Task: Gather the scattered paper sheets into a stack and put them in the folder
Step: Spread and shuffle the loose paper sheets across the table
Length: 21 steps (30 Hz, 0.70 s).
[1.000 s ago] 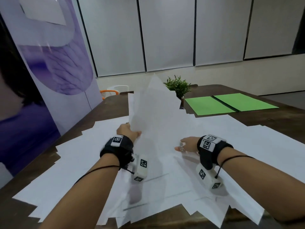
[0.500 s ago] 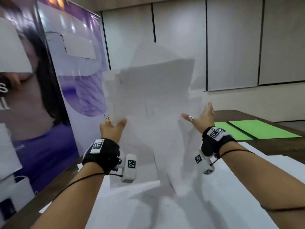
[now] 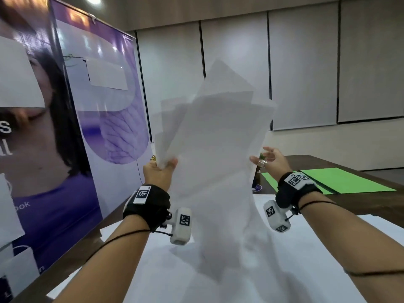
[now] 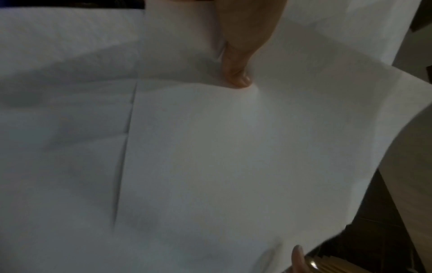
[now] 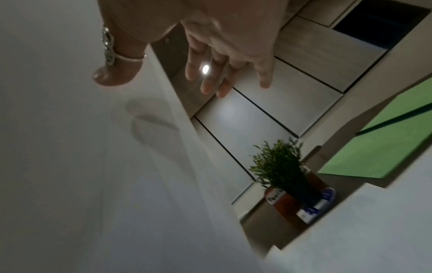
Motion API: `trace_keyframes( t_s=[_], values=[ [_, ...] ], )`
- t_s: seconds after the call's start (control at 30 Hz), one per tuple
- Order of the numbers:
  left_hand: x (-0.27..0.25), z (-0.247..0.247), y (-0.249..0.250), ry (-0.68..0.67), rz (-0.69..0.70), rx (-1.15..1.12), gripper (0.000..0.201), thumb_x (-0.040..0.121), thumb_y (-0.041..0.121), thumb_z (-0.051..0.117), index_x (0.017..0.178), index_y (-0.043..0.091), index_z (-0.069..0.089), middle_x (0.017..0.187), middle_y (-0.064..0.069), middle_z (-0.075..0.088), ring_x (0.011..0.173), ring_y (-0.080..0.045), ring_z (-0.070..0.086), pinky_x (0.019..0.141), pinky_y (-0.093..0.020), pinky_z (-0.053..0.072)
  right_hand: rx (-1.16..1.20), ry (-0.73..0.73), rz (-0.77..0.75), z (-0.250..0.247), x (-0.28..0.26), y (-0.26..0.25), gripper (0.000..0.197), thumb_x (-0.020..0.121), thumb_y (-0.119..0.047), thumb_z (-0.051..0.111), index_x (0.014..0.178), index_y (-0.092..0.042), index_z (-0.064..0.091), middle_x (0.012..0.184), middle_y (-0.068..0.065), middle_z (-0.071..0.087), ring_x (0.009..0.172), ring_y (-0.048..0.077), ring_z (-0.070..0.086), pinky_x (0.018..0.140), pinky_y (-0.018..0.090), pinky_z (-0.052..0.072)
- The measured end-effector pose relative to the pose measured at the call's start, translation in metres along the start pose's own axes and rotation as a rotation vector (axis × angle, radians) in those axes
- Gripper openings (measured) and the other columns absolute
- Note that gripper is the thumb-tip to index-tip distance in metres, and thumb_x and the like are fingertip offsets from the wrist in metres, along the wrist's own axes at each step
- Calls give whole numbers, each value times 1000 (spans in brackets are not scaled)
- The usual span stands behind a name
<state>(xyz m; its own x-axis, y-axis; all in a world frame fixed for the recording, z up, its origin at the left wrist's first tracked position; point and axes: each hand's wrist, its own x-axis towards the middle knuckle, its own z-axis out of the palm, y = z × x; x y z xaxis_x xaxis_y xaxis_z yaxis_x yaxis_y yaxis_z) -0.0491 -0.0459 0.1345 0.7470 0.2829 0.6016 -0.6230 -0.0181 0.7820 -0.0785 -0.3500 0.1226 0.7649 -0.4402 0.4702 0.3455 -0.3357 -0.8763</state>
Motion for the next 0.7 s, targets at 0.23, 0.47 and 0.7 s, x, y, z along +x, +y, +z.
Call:
trace_keyframes(
  t_s=[0.23,0.47,0.7],
  values=[
    [8,18,17,11,65,-111,16,79,6,73,94,5,67,73,8,66,56,10,59,62,-10,49,209,-202,12,8,19,-39,79,39,-53,88,105,-17,62,105,5,70,98,22,66,87,38,54],
    [-12,12,-16,-27,-97,-103,22,79,10,74,98,1,67,71,7,66,60,0,61,71,-26,49,413,-232,267,24,-3,-10,93,53,-35,86,130,-11,41,122,8,59,104,20,57,85,34,50],
    [-48,15,-51,-257,-155,-31,31,81,12,71,109,12,58,97,-1,65,84,-11,63,83,-21,50,-6,-382,219,42,-36,15,13,79,-5,72,72,-4,61,60,-11,67,57,-10,56,66,4,47]
  ],
)
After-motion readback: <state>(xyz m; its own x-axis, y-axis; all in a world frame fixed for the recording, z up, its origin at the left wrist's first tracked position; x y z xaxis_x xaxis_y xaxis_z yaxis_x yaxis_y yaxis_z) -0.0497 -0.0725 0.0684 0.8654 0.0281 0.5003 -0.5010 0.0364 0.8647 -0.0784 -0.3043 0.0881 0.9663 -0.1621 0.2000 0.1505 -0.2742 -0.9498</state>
